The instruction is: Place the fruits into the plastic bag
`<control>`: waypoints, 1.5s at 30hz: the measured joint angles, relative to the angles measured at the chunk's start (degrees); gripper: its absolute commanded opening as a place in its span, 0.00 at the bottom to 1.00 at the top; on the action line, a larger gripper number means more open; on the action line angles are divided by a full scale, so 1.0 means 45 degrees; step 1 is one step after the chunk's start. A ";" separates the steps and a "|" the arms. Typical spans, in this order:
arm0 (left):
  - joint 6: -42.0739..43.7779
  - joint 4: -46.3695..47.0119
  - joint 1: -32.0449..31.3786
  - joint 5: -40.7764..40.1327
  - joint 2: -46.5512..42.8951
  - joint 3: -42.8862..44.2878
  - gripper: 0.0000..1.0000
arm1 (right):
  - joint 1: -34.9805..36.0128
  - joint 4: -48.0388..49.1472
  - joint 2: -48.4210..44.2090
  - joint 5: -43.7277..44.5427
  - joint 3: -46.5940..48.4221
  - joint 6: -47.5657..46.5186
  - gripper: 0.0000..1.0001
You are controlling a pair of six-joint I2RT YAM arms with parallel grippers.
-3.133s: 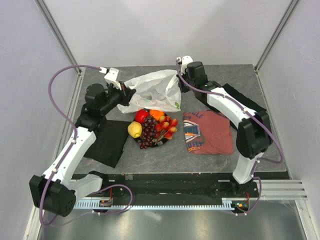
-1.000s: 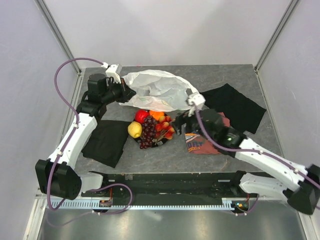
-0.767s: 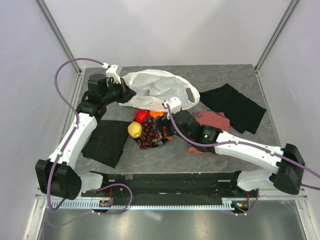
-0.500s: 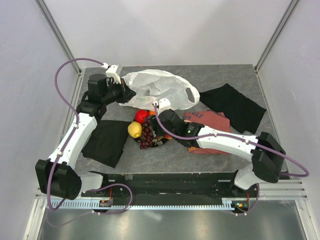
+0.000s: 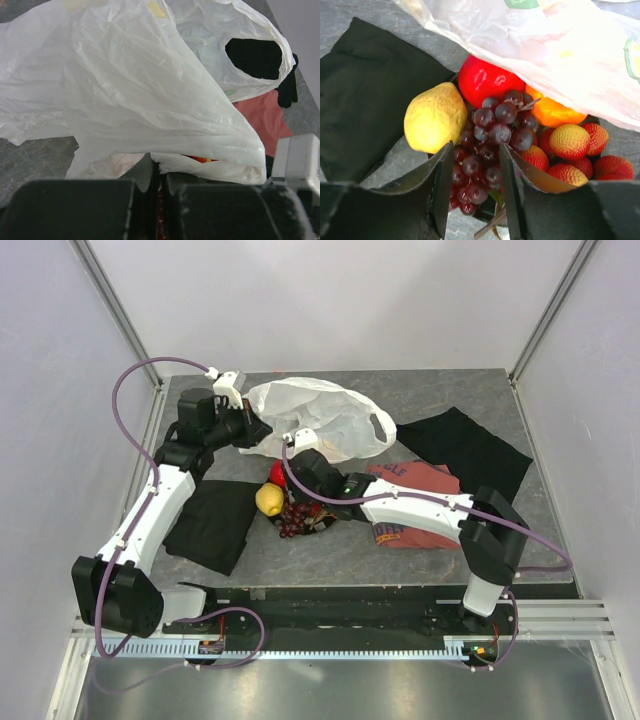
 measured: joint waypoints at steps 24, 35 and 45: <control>0.0005 -0.0214 0.0000 0.0024 0.0078 0.0015 0.01 | 0.0000 -0.1564 0.1321 0.1302 0.1399 -0.0695 0.39; 0.0000 -0.0277 0.0000 0.0034 0.0214 0.0073 0.01 | 0.0000 -0.1540 0.1715 0.1307 0.1428 -0.1379 0.39; 0.0005 -0.0291 0.0000 0.0029 0.0233 0.0102 0.01 | 0.0005 -0.1535 0.2040 0.1331 0.1603 -0.1812 0.13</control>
